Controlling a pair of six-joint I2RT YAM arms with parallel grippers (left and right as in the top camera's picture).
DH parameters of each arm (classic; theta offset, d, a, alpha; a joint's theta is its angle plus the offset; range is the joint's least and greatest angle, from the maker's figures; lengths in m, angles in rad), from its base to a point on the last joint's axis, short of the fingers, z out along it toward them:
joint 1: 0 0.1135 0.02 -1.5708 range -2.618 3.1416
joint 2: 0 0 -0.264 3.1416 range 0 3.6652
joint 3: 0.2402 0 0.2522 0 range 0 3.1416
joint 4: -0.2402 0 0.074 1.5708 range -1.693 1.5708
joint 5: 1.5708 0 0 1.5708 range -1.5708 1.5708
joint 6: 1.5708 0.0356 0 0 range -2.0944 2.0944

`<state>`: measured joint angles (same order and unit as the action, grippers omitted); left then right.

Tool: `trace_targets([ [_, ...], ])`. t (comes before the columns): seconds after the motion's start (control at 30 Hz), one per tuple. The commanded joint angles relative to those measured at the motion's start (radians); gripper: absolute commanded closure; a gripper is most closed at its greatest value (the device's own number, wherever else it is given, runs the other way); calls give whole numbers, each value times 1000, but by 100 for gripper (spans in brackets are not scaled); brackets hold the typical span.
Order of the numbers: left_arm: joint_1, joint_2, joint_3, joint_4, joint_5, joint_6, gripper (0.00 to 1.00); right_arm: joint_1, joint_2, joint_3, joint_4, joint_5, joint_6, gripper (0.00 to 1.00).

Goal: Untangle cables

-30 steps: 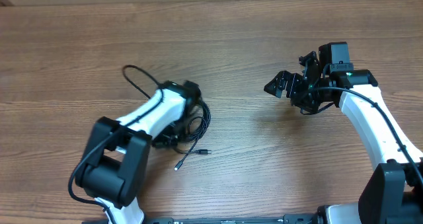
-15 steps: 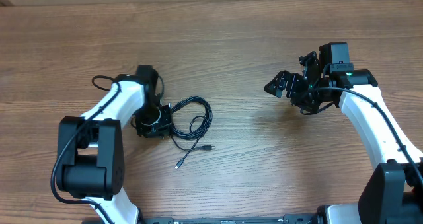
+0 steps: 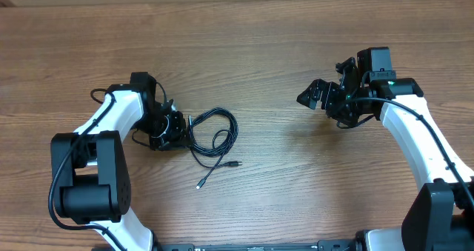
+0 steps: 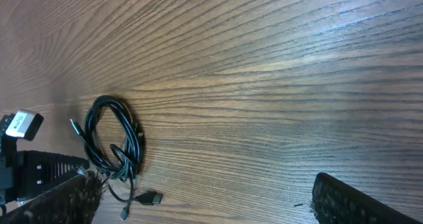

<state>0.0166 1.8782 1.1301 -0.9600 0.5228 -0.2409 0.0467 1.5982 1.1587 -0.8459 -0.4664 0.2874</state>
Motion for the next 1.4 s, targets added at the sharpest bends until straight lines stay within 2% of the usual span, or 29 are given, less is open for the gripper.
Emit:
trace_targets([
  [0.0, 2, -22, 18, 13, 51, 23, 80, 5, 1, 21, 8, 6, -3, 0],
  [0.17, 0, -21, 18, 63, 21, -21, 76, 5, 1, 21, 18, 6, -2, 0],
  [0.3, -13, -21, 18, 72, -92, -60, 73, 5, 1, 21, 18, 6, -2, 0],
  [0.6, -98, -19, 18, 128, -200, -111, 73, 5, 1, 20, 17, 6, -2, 0],
  [0.73, -150, -19, 17, 157, -294, -153, 75, 5, 1, 19, 10, 6, -3, 0],
  [0.9, -193, -19, 17, 208, -297, -153, 75, 5, 1, 19, 3, 6, -3, 0],
  [0.97, -199, -19, 17, 230, -297, -153, 80, 5, 1, 19, 2, 6, -3, 0],
  [1.0, -200, -19, 17, 239, -296, -153, 87, 5, 1, 19, 2, 6, -2, 0],
  [1.03, -200, -19, 17, 249, -293, -153, 96, 5, 1, 19, -1, 6, -2, 0],
  [1.2, -189, -19, 18, 288, -201, -160, 96, 5, 1, 19, -29, 5, 1, 0],
  [1.27, -172, -19, 19, 313, -119, -160, 96, 5, 1, 16, -39, 5, 1, 0],
  [1.37, -131, -19, 19, 373, 85, -160, 96, 5, 1, 0, -38, 2, 1, 0],
])
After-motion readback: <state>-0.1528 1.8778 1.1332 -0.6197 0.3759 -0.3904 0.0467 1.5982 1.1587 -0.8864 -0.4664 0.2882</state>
